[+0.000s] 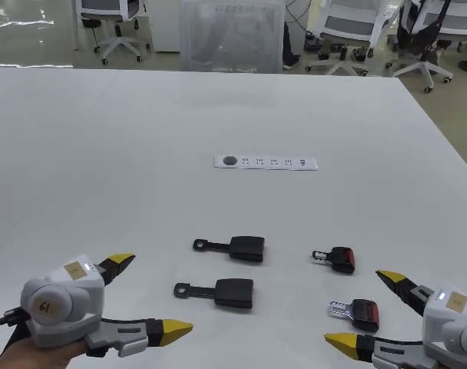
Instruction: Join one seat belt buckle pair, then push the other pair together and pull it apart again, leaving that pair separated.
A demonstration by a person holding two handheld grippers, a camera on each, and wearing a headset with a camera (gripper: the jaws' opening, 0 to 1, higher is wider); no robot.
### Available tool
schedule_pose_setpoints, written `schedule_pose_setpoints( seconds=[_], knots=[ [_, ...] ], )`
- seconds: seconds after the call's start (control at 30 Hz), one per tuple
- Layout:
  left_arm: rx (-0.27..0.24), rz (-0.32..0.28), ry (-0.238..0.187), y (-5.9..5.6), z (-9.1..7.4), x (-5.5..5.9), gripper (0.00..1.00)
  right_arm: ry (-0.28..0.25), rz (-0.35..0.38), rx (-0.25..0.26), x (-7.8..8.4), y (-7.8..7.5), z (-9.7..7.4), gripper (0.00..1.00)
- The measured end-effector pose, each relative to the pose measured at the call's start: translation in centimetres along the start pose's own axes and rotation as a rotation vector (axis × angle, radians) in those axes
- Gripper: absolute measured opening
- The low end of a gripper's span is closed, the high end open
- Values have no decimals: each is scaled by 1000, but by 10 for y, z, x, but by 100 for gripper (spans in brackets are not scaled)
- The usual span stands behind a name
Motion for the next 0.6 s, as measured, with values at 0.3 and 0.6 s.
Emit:
schedule_pose_setpoints(
  seconds=[0.3,0.6],
  knots=[
    [-4,-4,0,-1,-2,0,100,-5,16,3,2,0,-2,92],
    [-3,-6,8,-5,-3,3,100,3,30,2,7,2,-1,92]
  ],
)
Point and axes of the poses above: the centre of the closed fingertips' face, and the gripper's own axes: z roughly forward along the fingers, y roughly to its left, x roughly out of its underside, the point moved 7 cm from there along -z, roughly backward along the fingers, and after that the axes turned 10 degrees about z, right-handed, at the moved point
